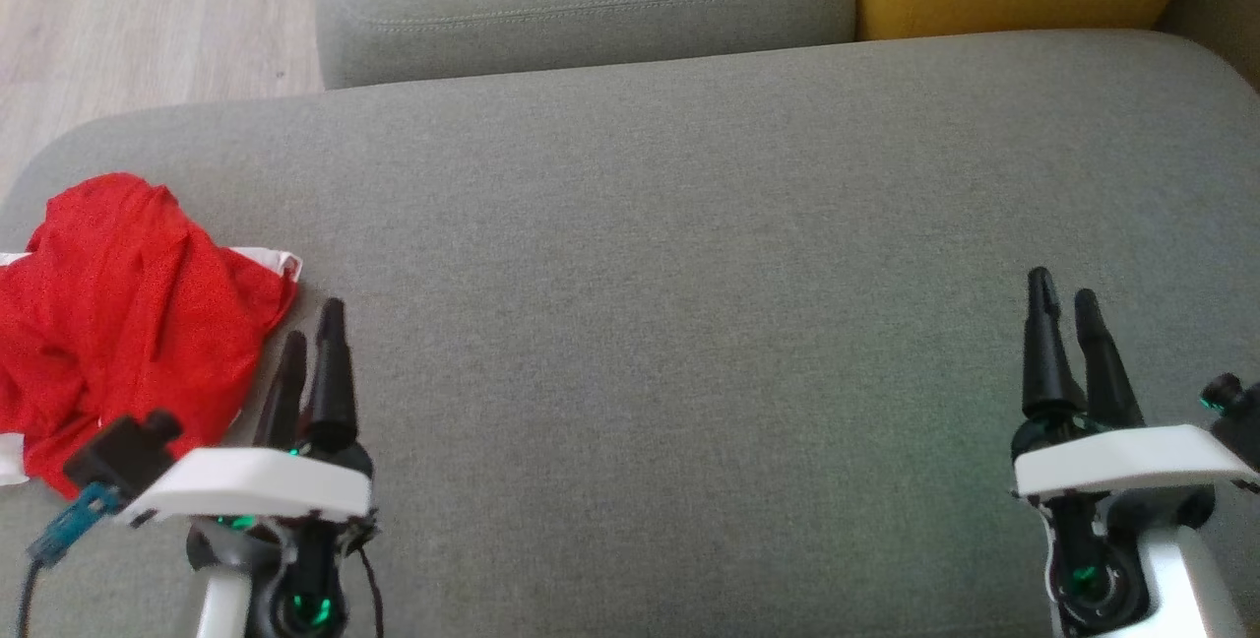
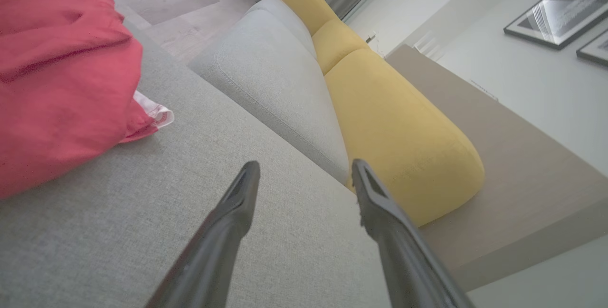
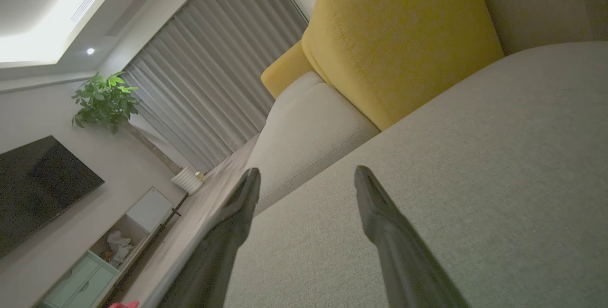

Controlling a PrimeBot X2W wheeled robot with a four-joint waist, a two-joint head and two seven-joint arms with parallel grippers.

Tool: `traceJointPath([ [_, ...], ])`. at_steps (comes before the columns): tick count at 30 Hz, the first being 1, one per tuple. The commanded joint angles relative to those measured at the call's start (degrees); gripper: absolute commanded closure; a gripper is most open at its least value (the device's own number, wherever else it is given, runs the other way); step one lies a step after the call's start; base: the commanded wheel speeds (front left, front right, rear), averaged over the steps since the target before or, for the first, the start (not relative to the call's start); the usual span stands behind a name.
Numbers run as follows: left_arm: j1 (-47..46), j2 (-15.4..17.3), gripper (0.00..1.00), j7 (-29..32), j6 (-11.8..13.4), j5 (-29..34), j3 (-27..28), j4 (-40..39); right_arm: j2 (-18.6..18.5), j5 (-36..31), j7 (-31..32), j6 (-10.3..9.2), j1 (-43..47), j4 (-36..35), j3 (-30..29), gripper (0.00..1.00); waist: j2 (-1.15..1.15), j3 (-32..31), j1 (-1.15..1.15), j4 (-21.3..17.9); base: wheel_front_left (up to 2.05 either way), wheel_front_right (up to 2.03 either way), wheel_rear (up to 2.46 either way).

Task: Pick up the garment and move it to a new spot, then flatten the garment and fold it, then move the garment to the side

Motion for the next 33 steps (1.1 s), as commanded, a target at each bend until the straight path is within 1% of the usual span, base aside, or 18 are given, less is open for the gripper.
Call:
traceJointPath([
  [1, -3.16, 1.23, 0.00, -0.80, 0.61, 2.71, -0.03, -2.72, -0.47, -2.66, -0.83, -0.02, -3.30, -2.88, 1.10, 0.00, 0.00, 0.06, 0.00, -0.02, 0.00, 0.00, 0.00],
  [3, -3.40, 2.09, 0.00, -1.13, 1.67, 5.41, -1.51, -2.69, -0.51, -4.83, -1.16, -0.02, -3.50, -3.29, 1.38, 0.00, 0.00, 0.12, 0.00, -0.05, 0.00, 0.00, 0.00],
  [6, -3.77, 3.45, 0.00, -1.63, 3.91, 8.81, -3.95, -2.47, -0.51, -8.04, -1.67, -0.02, -3.67, -3.69, 1.79, 0.00, 0.00, 0.16, 0.00, -0.10, 0.00, 0.00, 0.00],
  [24, -7.21, 11.02, 0.00, -4.65, 17.89, 22.51, -17.12, -0.56, -0.44, -25.93, -4.71, -0.03, -4.16, -3.69, 3.90, 0.00, 0.00, 0.27, 0.00, -0.47, 0.00, 0.00, 0.00],
  [32, -8.99, 13.47, 0.00, -5.99, 23.07, 27.33, -22.27, -0.64, -0.43, -32.44, -6.06, -0.03, -4.45, -3.49, 4.59, 0.00, 0.00, 0.39, 0.00, -0.58, 0.00, 0.00, 0.00],
  [33, -8.99, 13.47, 0.00, -5.99, 23.07, 27.33, -22.27, -0.64, -0.43, -32.44, -6.06, -0.03, -4.45, -3.49, 4.59, 0.00, 0.00, 0.39, 0.00, -0.58, 0.00, 0.00, 0.00],
])
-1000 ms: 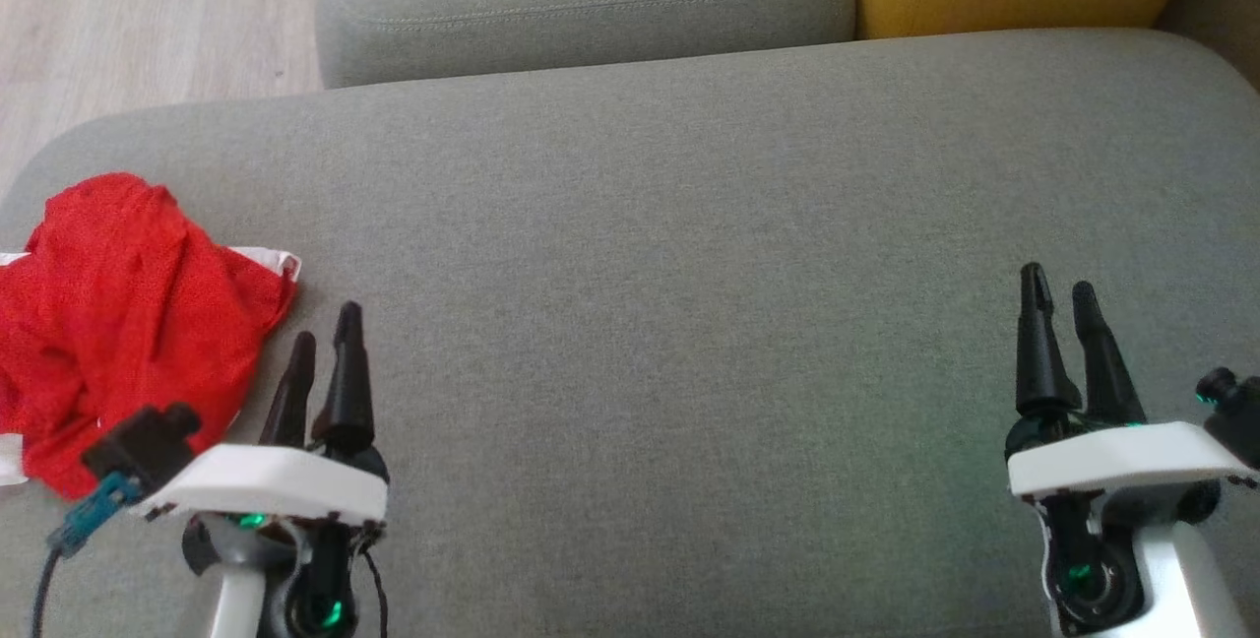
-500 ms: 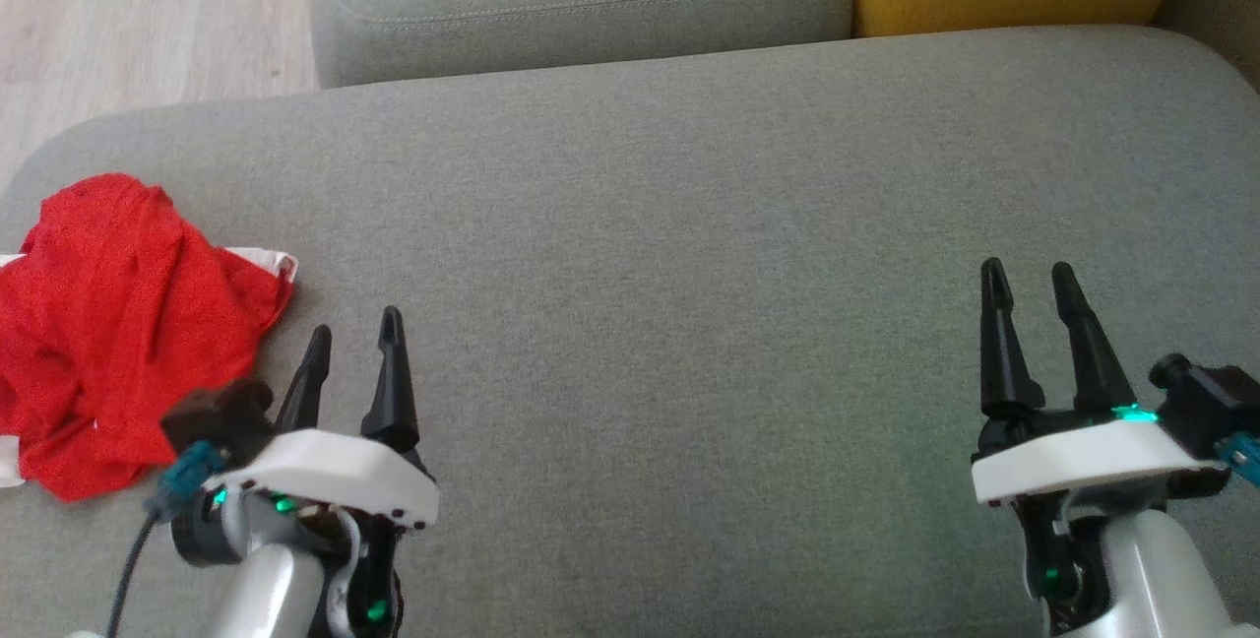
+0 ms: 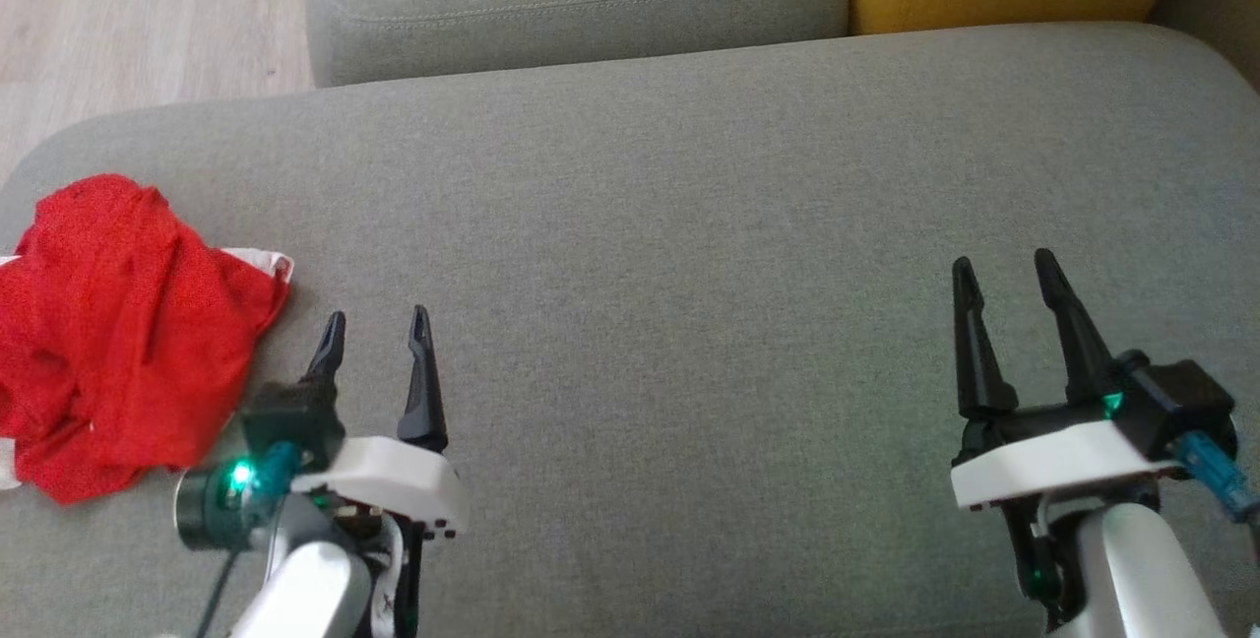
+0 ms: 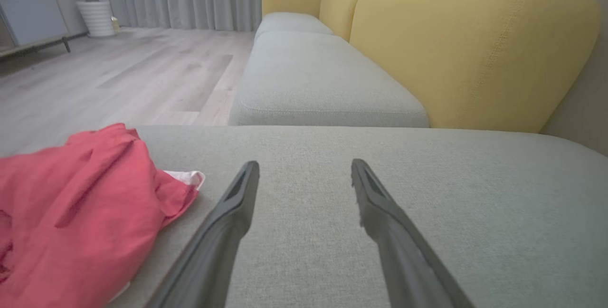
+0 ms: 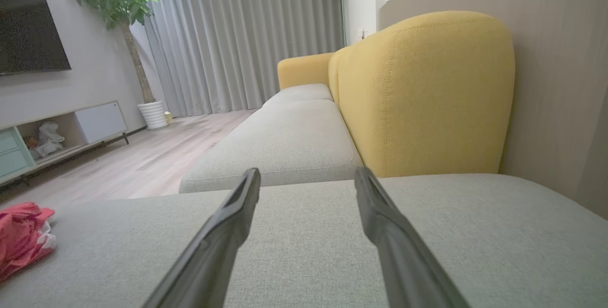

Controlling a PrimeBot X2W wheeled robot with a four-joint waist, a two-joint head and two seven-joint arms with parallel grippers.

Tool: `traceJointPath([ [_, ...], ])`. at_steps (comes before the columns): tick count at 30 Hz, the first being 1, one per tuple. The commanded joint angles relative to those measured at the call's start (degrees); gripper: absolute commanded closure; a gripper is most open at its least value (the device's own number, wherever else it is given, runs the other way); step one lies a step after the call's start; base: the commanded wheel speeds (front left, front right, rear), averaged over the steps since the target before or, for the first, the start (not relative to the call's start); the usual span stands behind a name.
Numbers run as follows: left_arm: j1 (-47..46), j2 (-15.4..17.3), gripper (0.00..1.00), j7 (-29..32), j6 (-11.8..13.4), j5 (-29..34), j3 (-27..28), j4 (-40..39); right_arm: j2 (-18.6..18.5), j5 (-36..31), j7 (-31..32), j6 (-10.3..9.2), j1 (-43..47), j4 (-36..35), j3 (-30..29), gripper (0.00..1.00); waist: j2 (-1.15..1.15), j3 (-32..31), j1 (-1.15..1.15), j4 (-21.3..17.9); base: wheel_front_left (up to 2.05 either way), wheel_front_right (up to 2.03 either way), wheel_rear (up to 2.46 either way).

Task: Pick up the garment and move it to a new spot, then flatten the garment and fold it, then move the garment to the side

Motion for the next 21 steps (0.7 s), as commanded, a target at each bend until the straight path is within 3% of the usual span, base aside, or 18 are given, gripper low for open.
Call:
traceJointPath([
  [1, -3.86, 1.89, 0.00, -0.97, 1.20, 2.50, 0.17, -1.88, -0.40, -2.53, -0.90, -0.03, -3.28, -2.33, 1.49, 0.00, 0.00, -0.01, 0.00, -0.01, 0.00, 0.00, 0.00],
  [11, -5.42, 3.26, 0.00, -2.47, 5.60, 6.67, -4.97, -1.15, -0.42, -5.93, -2.42, -0.03, -3.45, -3.27, 2.19, 0.00, 0.00, 0.21, 0.00, -0.09, 0.00, 0.00, 0.00],
  [21, -3.98, 1.26, 0.00, -4.15, 2.63, 5.45, -3.55, -0.58, -0.45, -4.83, -4.11, -0.04, -3.37, -1.33, 2.72, 0.00, 0.00, 0.45, 0.00, -0.03, 0.00, 0.00, 0.00],
])
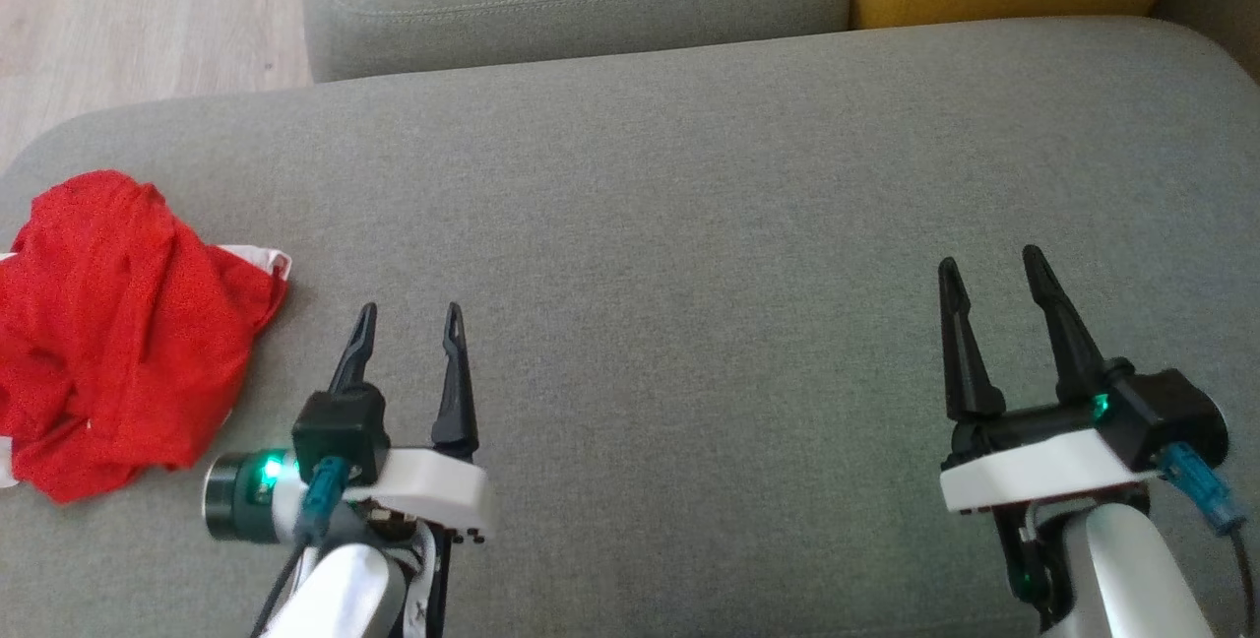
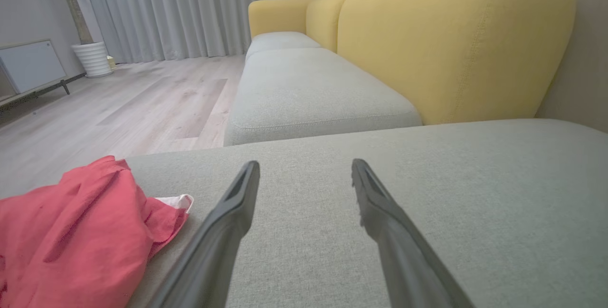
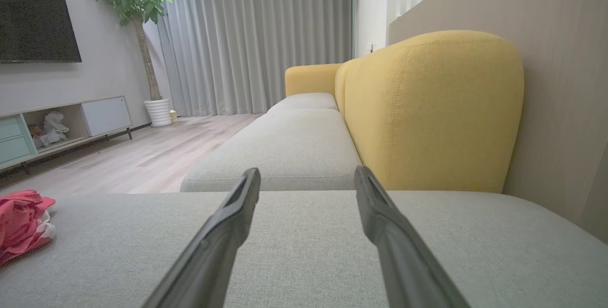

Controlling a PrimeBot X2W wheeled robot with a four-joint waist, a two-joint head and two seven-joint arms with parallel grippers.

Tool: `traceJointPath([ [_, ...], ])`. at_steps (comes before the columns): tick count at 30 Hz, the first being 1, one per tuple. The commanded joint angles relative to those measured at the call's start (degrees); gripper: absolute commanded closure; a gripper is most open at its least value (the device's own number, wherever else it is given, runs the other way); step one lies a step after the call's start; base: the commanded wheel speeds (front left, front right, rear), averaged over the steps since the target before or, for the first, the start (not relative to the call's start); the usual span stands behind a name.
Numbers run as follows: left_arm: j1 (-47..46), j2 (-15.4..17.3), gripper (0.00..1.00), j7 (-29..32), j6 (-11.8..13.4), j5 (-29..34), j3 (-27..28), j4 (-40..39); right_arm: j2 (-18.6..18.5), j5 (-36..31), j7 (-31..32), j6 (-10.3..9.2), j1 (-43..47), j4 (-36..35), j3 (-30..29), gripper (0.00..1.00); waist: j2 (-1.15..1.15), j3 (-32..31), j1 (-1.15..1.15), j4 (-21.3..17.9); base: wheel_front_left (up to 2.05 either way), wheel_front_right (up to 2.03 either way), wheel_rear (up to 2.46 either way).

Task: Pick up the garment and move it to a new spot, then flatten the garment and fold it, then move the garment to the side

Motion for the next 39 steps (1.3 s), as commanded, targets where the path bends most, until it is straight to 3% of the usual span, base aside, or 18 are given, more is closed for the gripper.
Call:
traceJointPath([
  [1, -1.80, 0.26, 0.00, -0.85, -0.11, 0.53, 2.33, -2.16, -0.41, -0.43, -0.74, -0.04, -3.17, -1.68, 1.48, 0.00, 0.00, 0.04, 0.00, 0.00, 0.00, 0.00, 0.00],
  [8, 0.37, -3.43, 0.00, -2.19, -5.37, 3.19, 7.29, -0.67, -0.43, 3.32, -2.09, -0.04, -3.66, 0.30, 2.04, 0.00, 0.00, 0.02, 0.00, -0.18, 0.00, 0.00, 0.00],
  [21, 1.52, -7.53, 0.00, -2.95, -9.86, 10.98, 12.26, 2.33, -0.45, 1.23, -2.86, -0.04, -3.87, 1.34, 2.77, 0.00, 0.00, -0.23, 0.00, 1.81, 0.00, 0.00, 0.00],
  [30, 2.35, -8.96, 0.00, -2.95, -11.23, 12.73, 14.57, 2.66, -0.45, 0.68, -2.86, -0.04, -2.86, 1.83, 4.56, 0.00, 0.00, -0.56, 0.00, 9.26, 0.00, 0.00, 0.00],
  [39, 3.91, -9.39, 0.00, -2.95, -12.01, 14.13, 16.93, 2.33, -0.45, 0.86, -2.86, -0.04, -1.65, 2.60, 7.13, 0.00, 0.00, -1.65, 0.00, 20.97, 0.00, 0.00, 0.00],
])
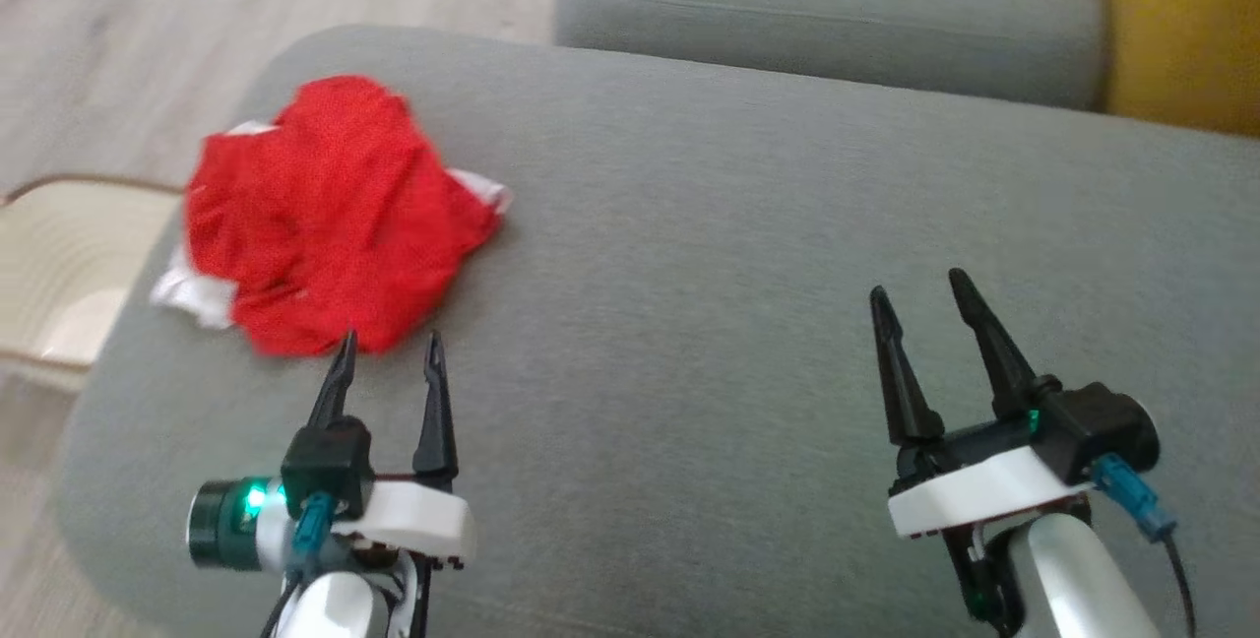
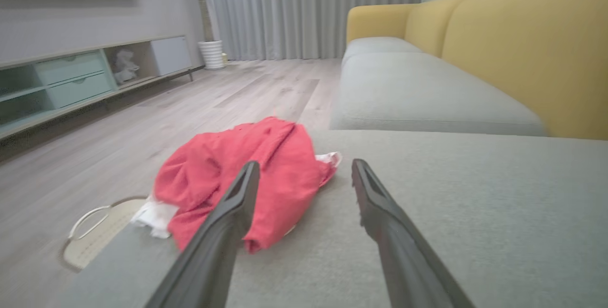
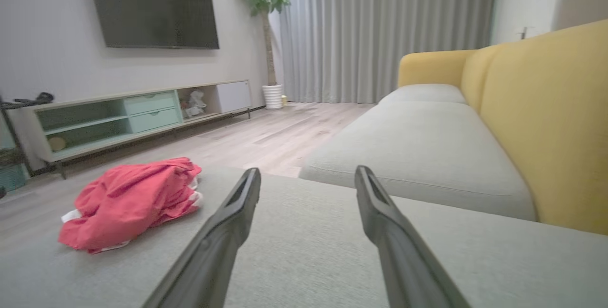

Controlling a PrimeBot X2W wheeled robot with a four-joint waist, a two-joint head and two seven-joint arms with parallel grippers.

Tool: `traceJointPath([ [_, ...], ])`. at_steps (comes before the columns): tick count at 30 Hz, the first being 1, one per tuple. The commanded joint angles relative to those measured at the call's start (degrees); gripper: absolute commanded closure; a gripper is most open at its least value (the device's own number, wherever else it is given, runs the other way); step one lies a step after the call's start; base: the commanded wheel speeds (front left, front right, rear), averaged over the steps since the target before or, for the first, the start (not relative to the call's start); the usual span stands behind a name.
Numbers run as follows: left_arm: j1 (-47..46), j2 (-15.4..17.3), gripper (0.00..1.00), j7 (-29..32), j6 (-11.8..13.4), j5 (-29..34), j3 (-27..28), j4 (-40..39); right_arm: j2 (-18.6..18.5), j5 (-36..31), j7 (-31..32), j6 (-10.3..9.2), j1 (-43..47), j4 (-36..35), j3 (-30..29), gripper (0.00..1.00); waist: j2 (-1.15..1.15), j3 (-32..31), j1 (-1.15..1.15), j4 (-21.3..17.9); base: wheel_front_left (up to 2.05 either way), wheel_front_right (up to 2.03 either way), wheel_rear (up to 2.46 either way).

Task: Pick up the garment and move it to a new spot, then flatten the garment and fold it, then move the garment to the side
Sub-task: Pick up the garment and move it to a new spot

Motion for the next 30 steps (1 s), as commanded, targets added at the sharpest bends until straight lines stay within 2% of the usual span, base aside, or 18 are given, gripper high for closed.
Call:
traceJointPath([
  [1, -1.42, 0.06, 0.00, -0.71, 0.05, 0.54, 2.21, -1.86, -0.32, 0.18, -0.62, -0.04, -0.91, -1.54, 1.74, 0.00, 0.00, -0.84, 0.00, 4.92, 0.00, 0.00, 0.00],
  [6, -0.06, 0.34, 0.00, -0.71, -0.39, 1.09, 3.25, -2.08, -0.32, 0.98, -0.62, -0.04, -0.31, -1.12, 3.27, 0.00, 0.00, -1.67, 0.00, 10.48, 0.00, 0.00, 0.00],
  [9, 0.88, 0.49, 0.00, -0.71, -0.22, 1.26, 4.21, -2.69, -0.32, 1.50, -0.62, -0.04, -0.68, -0.75, 4.77, 0.00, 0.00, -1.37, 0.00, 11.99, 0.00, 0.00, 0.00],
  [19, 3.18, 0.17, 0.00, -0.71, 0.73, 1.90, 7.24, -7.01, -0.32, 2.90, -0.62, -0.04, -3.03, 1.22, 8.28, 0.00, 0.00, -1.05, 0.00, 12.94, 0.00, 0.00, 0.00],
  [30, 2.47, 0.64, 0.00, -0.71, -0.86, 1.99, 8.99, -6.88, -0.32, 3.22, -0.62, -0.04, -1.85, 0.65, 6.14, 0.00, 0.00, -1.09, 0.00, 12.27, 0.00, 0.00, 0.00],
])
